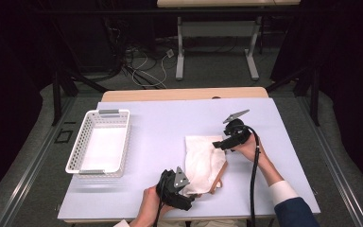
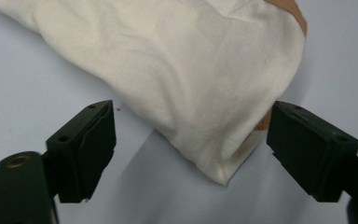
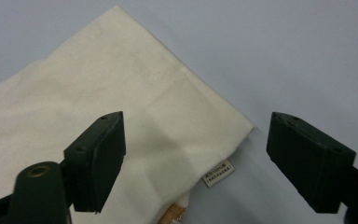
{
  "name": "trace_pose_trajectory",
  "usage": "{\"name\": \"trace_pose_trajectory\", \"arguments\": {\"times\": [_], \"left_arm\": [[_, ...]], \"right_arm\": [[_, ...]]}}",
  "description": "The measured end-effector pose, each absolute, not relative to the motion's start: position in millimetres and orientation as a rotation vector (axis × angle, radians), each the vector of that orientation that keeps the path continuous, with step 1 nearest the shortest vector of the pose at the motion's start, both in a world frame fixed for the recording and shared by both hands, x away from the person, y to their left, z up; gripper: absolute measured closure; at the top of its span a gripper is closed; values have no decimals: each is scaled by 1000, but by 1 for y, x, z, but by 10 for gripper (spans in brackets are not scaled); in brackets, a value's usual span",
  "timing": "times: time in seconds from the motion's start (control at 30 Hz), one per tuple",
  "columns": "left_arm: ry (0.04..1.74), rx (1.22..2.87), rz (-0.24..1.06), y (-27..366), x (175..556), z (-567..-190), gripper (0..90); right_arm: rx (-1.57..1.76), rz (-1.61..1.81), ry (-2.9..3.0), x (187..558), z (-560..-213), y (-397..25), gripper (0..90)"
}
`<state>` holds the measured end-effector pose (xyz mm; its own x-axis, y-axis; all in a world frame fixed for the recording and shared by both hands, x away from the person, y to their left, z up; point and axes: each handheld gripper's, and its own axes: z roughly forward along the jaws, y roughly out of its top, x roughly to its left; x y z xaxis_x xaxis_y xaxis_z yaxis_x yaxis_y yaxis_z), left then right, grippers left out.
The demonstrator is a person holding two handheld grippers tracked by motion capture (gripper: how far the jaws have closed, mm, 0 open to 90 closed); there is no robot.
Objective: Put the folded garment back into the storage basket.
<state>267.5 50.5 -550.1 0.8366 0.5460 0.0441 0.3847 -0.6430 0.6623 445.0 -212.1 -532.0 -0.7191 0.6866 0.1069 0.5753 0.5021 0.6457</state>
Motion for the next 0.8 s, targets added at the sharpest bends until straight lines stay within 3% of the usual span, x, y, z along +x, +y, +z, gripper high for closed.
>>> {"name": "trace_pose_trajectory", "arguments": {"times": [0.53,0.67,0.8], "left_arm": [[640,2360,299,49,263,-555,406],[630,2358,290,50,263,-555,467],[634,2353,276,50,263,-555,509]], "right_arm": [[1118,950,2586,448,-551,-201,251],[1118,933,2578,446,-551,-200,323],[1090,937,2582,445,-550,-199,450]]}}
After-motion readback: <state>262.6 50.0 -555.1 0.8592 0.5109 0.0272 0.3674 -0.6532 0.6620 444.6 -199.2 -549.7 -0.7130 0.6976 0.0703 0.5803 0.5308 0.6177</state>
